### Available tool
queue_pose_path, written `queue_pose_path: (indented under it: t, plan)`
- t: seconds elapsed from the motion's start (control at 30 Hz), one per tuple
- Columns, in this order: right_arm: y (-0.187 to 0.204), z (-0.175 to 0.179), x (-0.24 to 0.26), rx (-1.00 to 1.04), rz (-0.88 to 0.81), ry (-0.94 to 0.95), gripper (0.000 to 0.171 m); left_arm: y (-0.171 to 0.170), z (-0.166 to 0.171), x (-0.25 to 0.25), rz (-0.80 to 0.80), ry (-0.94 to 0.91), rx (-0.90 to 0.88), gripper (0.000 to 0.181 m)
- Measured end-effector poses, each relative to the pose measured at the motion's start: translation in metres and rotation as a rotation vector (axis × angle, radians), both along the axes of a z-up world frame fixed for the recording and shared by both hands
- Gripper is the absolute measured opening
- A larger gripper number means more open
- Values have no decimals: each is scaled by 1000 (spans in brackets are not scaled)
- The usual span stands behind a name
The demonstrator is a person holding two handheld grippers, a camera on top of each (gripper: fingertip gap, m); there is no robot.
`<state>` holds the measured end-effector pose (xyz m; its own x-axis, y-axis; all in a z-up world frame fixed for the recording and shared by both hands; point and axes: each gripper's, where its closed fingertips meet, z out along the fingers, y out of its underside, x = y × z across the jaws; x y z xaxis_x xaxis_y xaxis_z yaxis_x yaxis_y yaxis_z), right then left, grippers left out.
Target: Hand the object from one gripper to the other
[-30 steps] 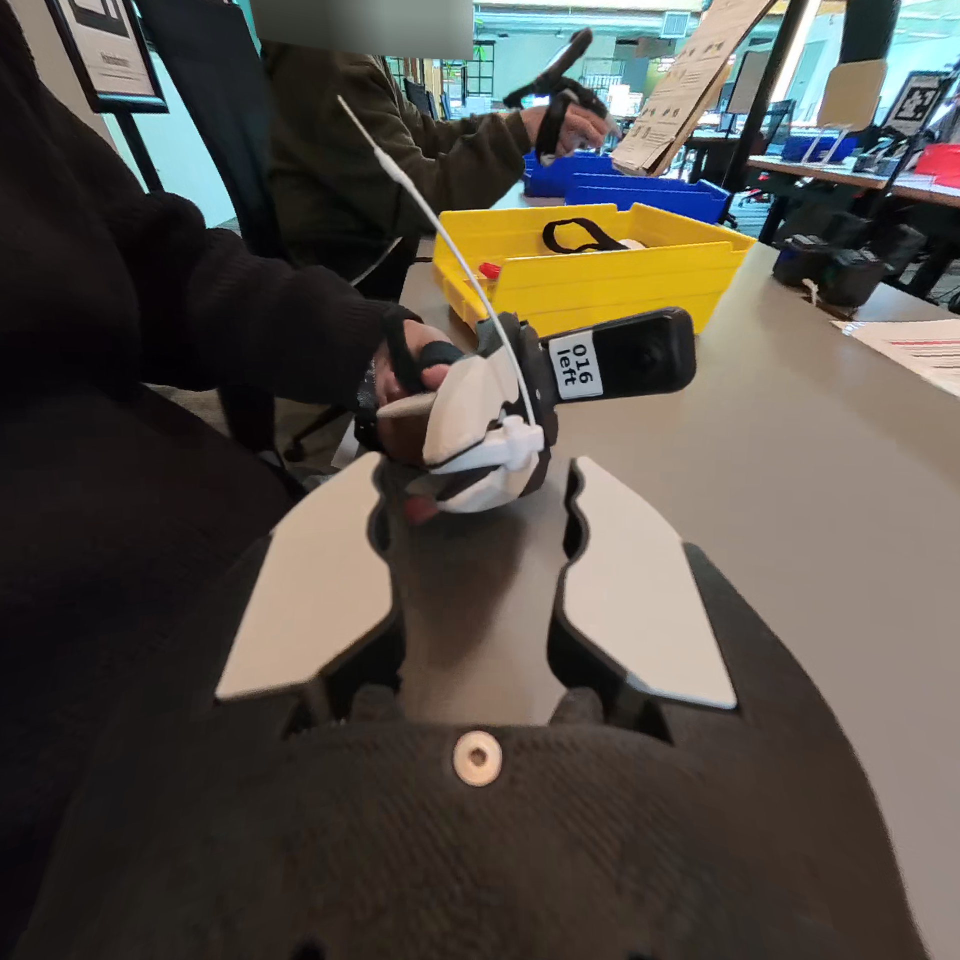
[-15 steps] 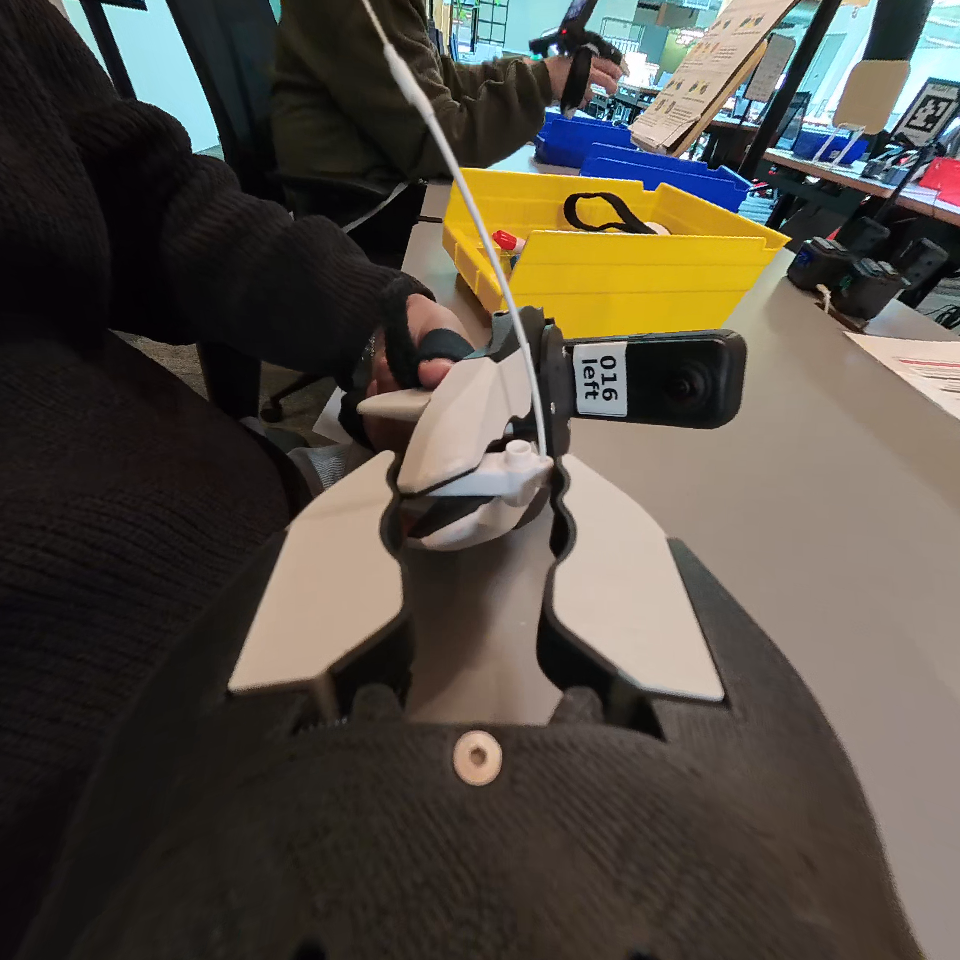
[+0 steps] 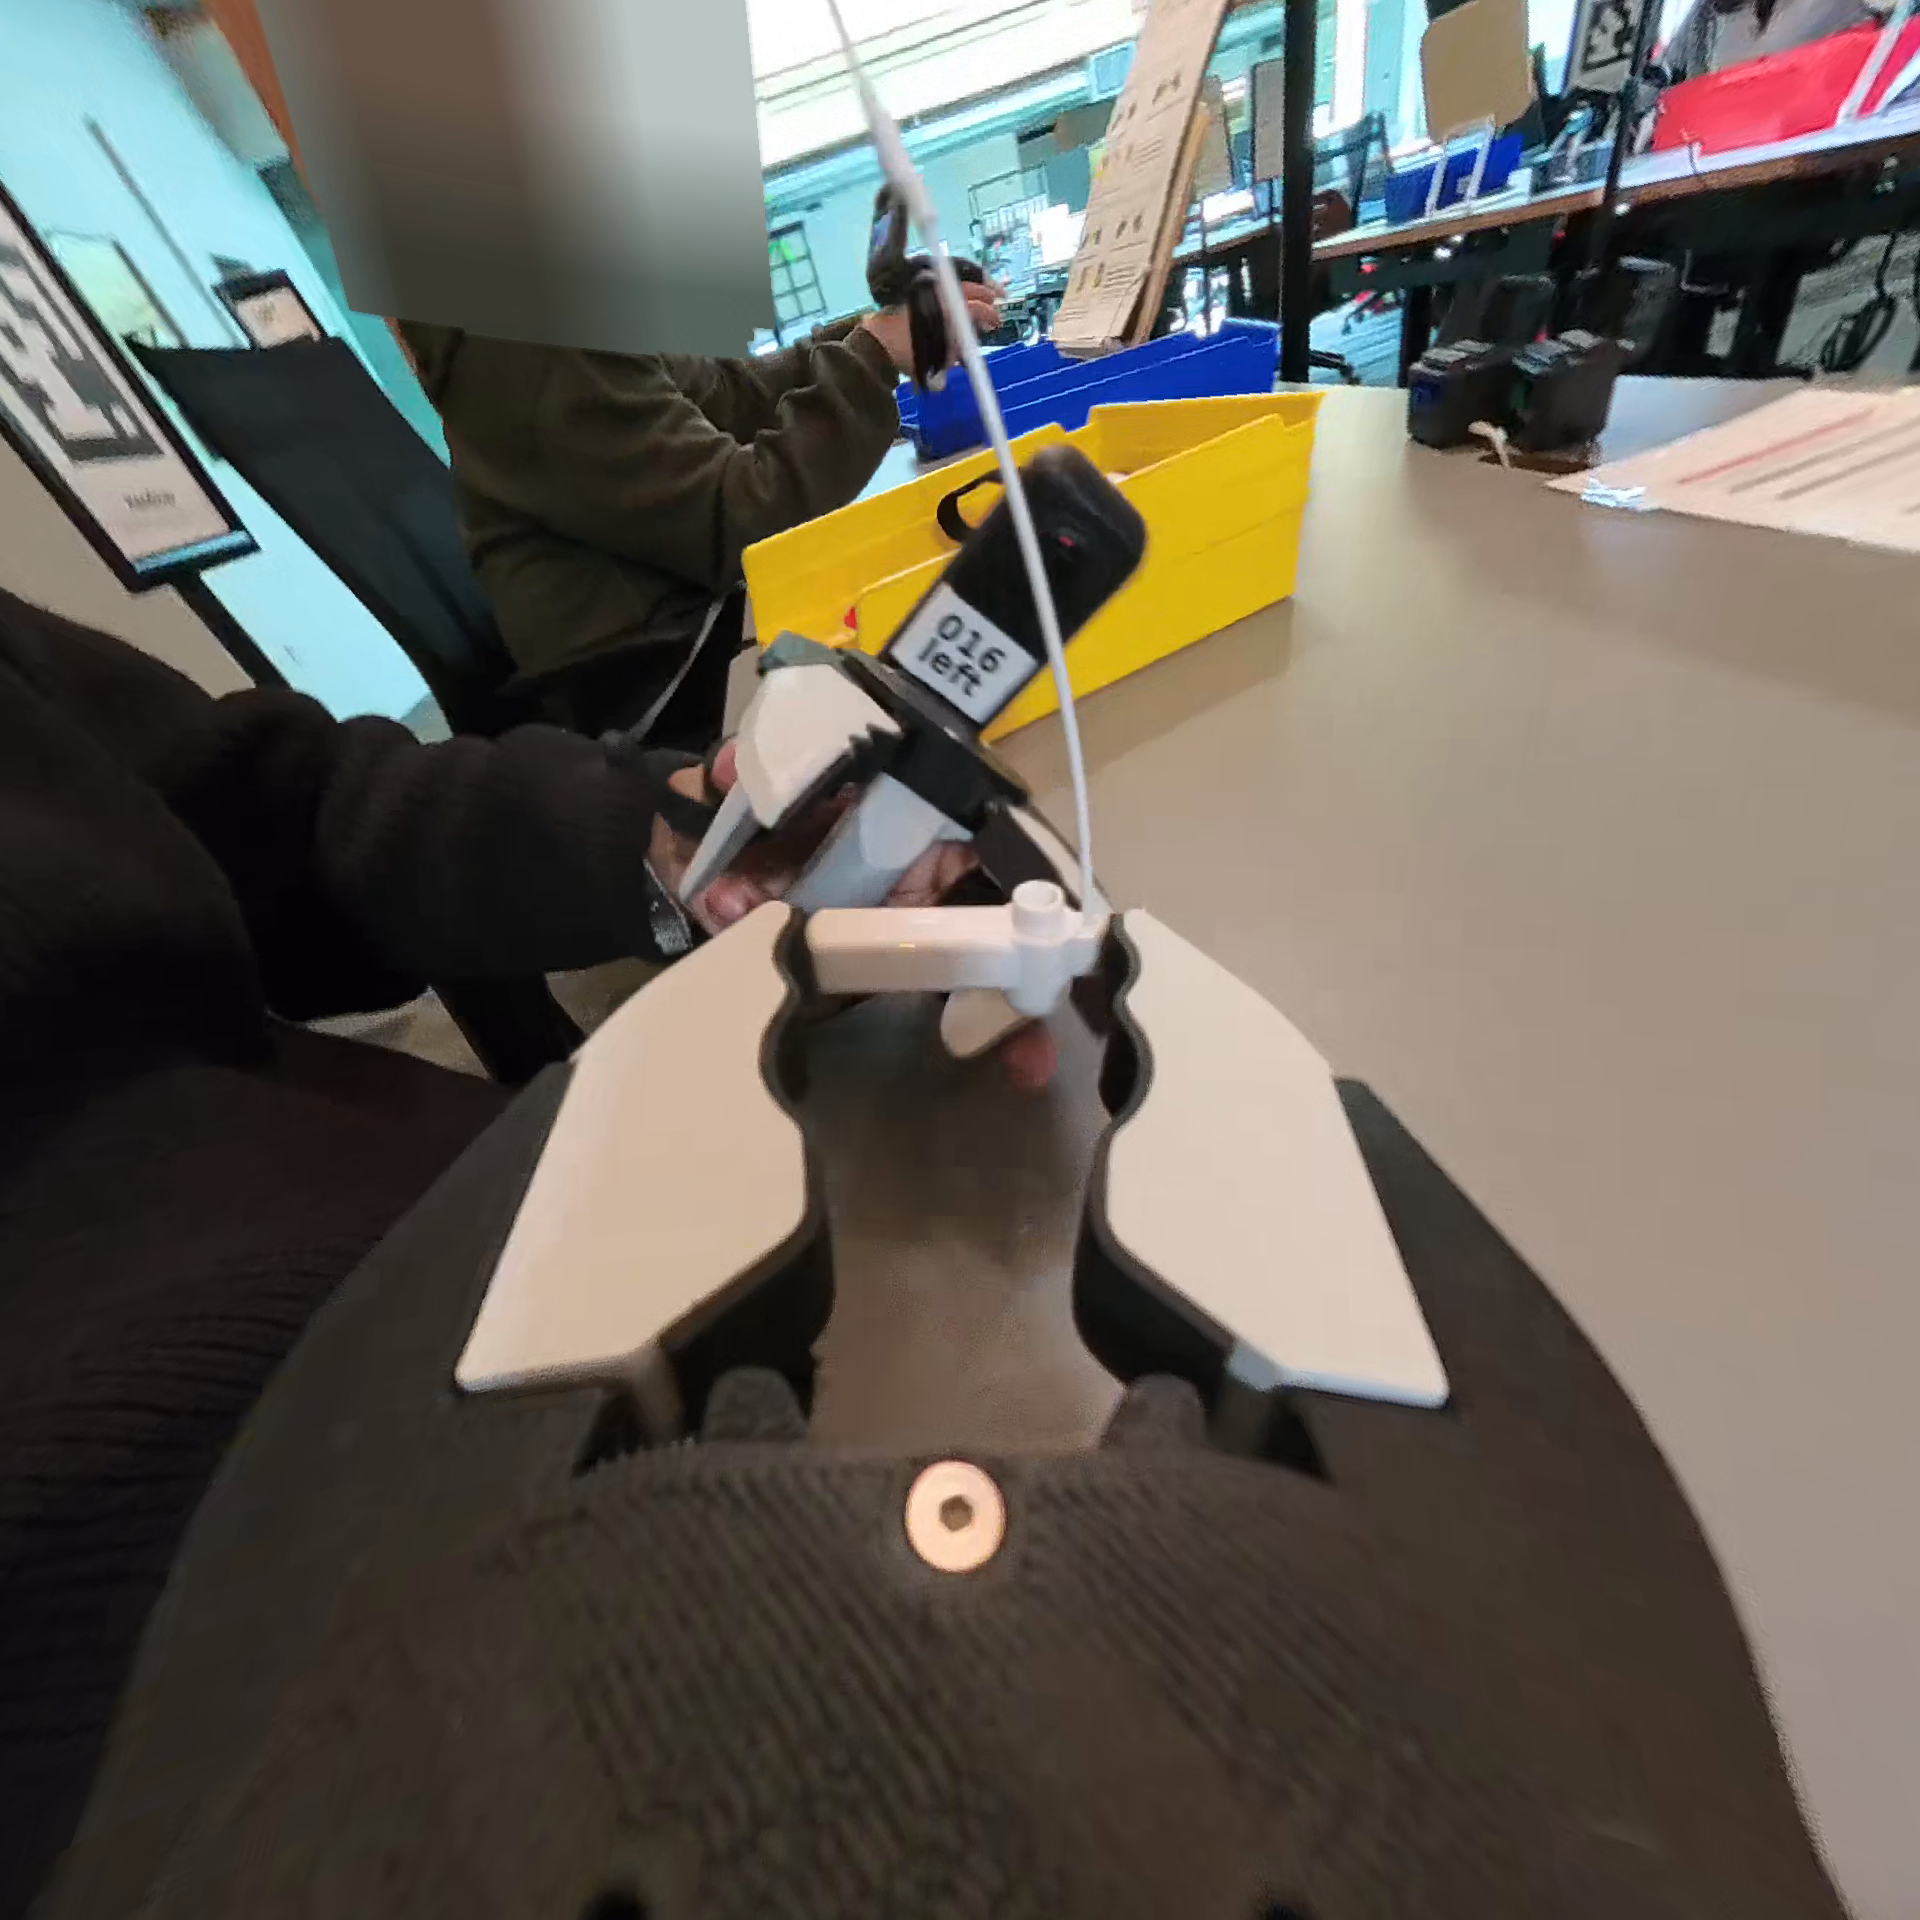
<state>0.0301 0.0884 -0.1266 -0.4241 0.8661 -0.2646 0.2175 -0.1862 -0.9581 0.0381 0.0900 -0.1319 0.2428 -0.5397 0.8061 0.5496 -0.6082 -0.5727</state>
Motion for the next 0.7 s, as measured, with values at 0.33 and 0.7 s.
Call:
queue_pose_path:
  t: [0.33,0.7]
  plan:
    - [-14,-13,-2,-35,64,-86,55,7,17,-24,262,227,212,51]
    - [-47,-34,0,60,174,-168,55,6,36,-41,359,173,268,39]
